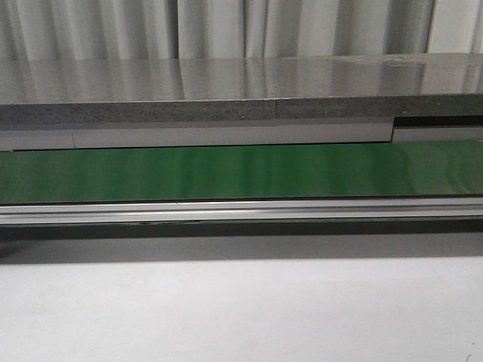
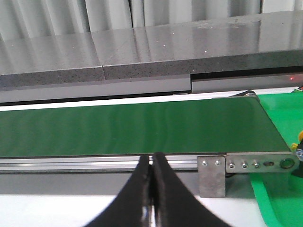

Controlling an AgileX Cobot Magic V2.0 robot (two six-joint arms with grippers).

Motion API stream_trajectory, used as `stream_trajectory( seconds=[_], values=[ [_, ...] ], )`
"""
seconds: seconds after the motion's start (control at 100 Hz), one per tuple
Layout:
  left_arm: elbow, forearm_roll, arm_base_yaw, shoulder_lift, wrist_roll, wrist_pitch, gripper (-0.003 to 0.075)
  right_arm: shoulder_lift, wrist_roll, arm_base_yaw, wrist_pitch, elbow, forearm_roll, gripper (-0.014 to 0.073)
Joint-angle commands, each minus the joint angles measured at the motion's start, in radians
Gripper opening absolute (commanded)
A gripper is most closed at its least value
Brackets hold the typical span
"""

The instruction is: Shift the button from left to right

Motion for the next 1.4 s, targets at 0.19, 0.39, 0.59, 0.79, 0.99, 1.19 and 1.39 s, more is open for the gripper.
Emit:
stream_trajectory(
  seconds=[0.19, 0.39, 0.59, 0.79, 0.99, 1.19, 1.39],
  values=[
    [-0.026, -0.007, -0.007, 0.011, 0.000, -0.070, -0.0020, -0.021, -0.001, -0.002, -0.089, -0.014, -0.013, -0.0068],
    [-0.026, -0.007, -0.007, 0.011, 0.000, -0.070, -0.0020, -0.021, -0.001, -0.002, -0.089, -0.014, -0.013, -0.0068],
    [-0.026, -0.007, -0.007, 0.011, 0.000, -0.070, -0.0020, -0.021, -0.001, -0.002, -0.089, -0.014, -0.013, -0.0068],
    [-0.026, -0.007, -0.007, 0.011, 0.000, -0.070, -0.0020, -0.021, -0.001, -0.002, -0.089, -0.014, -0.013, -0.0068],
    [-0.026, -0.007, -0.007, 0.011, 0.000, -0.070, -0.0020, -0.021, -0.001, -0.002, -0.089, -0.014, -0.013, -0.0068],
    [0.025, 0.061, -0.005, -0.010, 0.000, -0.109, -0.0020, -0.021, -0.001, -0.002, -0.089, -0.014, -0.013, -0.0068],
    [0.142, 0.080, -0.005, -0.105, -0.014, -0.251, -0.0020, -0.021, -0.001, -0.002, -0.089, -0.014, -0.013, -0.0068]
  ],
)
